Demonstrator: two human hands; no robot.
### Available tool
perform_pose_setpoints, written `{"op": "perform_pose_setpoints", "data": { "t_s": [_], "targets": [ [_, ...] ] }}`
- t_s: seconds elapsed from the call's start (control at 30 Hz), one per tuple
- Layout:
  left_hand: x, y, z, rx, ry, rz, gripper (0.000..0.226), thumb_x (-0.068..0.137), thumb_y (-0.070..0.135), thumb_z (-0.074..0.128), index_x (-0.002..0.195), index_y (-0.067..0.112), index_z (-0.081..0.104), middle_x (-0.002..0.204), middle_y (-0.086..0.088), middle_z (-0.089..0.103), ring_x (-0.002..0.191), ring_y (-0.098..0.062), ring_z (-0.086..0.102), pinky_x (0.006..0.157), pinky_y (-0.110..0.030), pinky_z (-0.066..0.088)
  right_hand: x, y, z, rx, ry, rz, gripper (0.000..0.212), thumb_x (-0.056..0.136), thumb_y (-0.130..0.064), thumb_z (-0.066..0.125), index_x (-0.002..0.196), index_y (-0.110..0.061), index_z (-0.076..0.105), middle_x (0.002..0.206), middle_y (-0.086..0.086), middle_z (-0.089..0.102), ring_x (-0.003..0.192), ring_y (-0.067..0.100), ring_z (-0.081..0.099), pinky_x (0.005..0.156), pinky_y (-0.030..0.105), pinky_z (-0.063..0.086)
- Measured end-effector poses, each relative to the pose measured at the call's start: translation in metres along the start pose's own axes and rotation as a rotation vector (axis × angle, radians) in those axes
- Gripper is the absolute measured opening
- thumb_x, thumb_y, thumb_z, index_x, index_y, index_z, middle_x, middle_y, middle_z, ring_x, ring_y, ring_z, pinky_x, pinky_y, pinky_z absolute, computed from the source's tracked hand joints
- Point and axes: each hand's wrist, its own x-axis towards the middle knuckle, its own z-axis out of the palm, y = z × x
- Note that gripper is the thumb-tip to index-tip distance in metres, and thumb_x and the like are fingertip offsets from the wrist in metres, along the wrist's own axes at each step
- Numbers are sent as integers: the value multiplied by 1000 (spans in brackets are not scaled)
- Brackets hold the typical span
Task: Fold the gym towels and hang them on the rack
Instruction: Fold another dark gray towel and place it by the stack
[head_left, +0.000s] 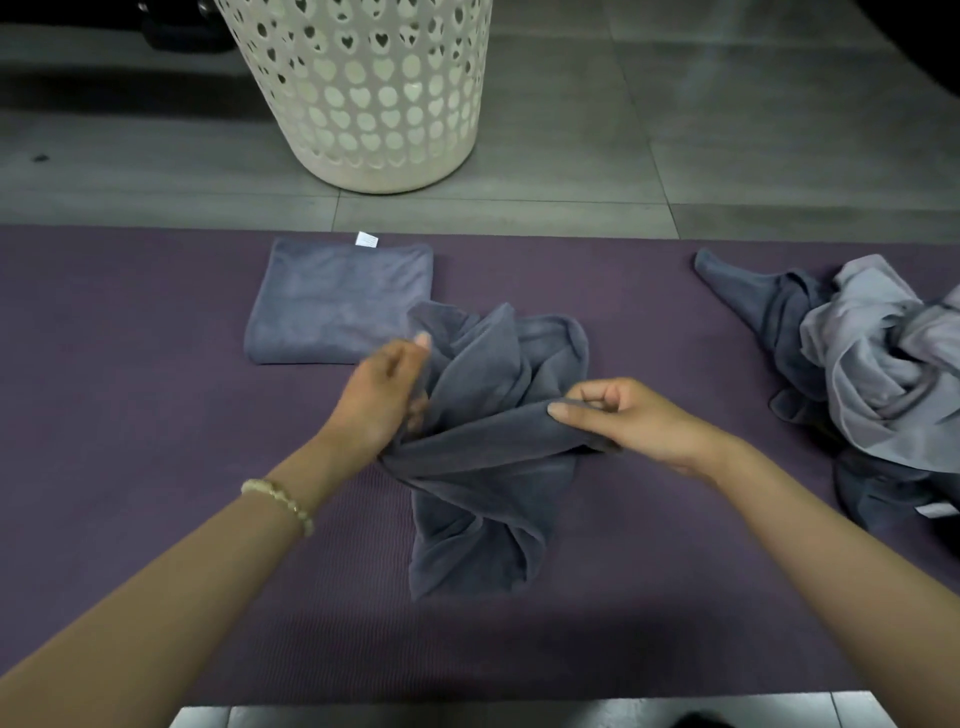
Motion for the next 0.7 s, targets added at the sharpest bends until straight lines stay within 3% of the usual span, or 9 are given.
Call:
{"op": "perform_pose_setpoints", "data": {
  "t_s": [0.1, 0.17, 0.3, 0.33, 0.4, 0.47, 0.57, 0.63, 0.7],
  "targets": [
    [-26, -3, 10, 227, -377, 74, 36, 86, 54, 49, 61, 30, 57, 45, 14, 45, 42, 1, 40, 49, -14, 35, 6, -10, 11, 94, -50, -28, 22, 79, -44, 63, 78, -24, 70, 80, 6, 59, 76, 14, 50, 72, 23, 41],
    [-32, -8, 15, 243, -500, 72, 38, 88, 45, 57, 58, 22, 52, 44, 13, 41, 41, -2, 38, 47, -14, 35, 12, -14, 18, 81, -97, -29, 16, 86, -36, 61, 79, -26, 71, 76, -6, 63, 76, 3, 54, 77, 17, 42],
    [-26, -13, 3, 8, -377, -83, 34, 90, 33, 59, 67, 9, 52, 45, 8, 46, 41, -4, 43, 44, -14, 36, 15, -7, 15, 70, -144, 62, 14, 81, -32, 67, 81, -19, 69, 79, -7, 68, 78, 3, 61, 73, 15, 47],
    [-24, -16, -5, -49, -326, -129, 34, 88, 36, 59, 69, 8, 57, 51, 3, 55, 49, -8, 51, 49, -16, 43, 14, -3, 12, 46, -146, 105, 12, 82, -28, 68, 80, -16, 67, 75, -9, 69, 72, 1, 63, 67, 13, 48],
    [-17, -30, -20, -119, -219, -200, 41, 81, 46, 61, 85, 6, 70, 80, -16, 71, 78, -25, 66, 75, -32, 53, 12, 7, 6, -32, -135, 169, 14, 84, -22, 70, 75, -12, 64, 62, -13, 65, 59, -3, 58, 57, 11, 44],
    [-12, -41, -31, -128, -104, -250, 53, 83, 46, 63, 102, -4, 68, 101, -24, 69, 94, -33, 65, 89, -43, 50, 10, 15, 0, -54, -118, 187, 18, 84, -22, 71, 73, -11, 62, 58, -11, 58, 53, -3, 51, 53, 11, 39],
    [0, -56, -39, -51, 15, -282, 46, 86, 39, 64, 99, -5, 68, 91, -15, 70, 89, -26, 64, 82, -35, 52, 11, 20, -5, -28, -30, 138, 16, 83, -17, 71, 70, -14, 63, 57, -15, 59, 55, -5, 52, 55, 7, 40],
    [5, -65, -39, 106, -97, -321, 44, 85, 41, 65, 93, -2, 70, 83, -9, 68, 77, -18, 63, 70, -24, 50, 15, 23, -8, 106, 87, 101, 3, 83, -15, 69, 81, -13, 68, 68, -13, 68, 66, -3, 61, 62, 7, 45],
    [6, -69, -31, 309, -271, -357, 44, 85, 48, 63, 74, 6, 69, 64, -3, 63, 59, -11, 57, 56, -18, 45, 25, 27, -10, 231, 203, 69, 12, 84, -18, 69, 94, -11, 69, 82, -5, 73, 77, 4, 66, 69, 11, 50]
  ]
}}
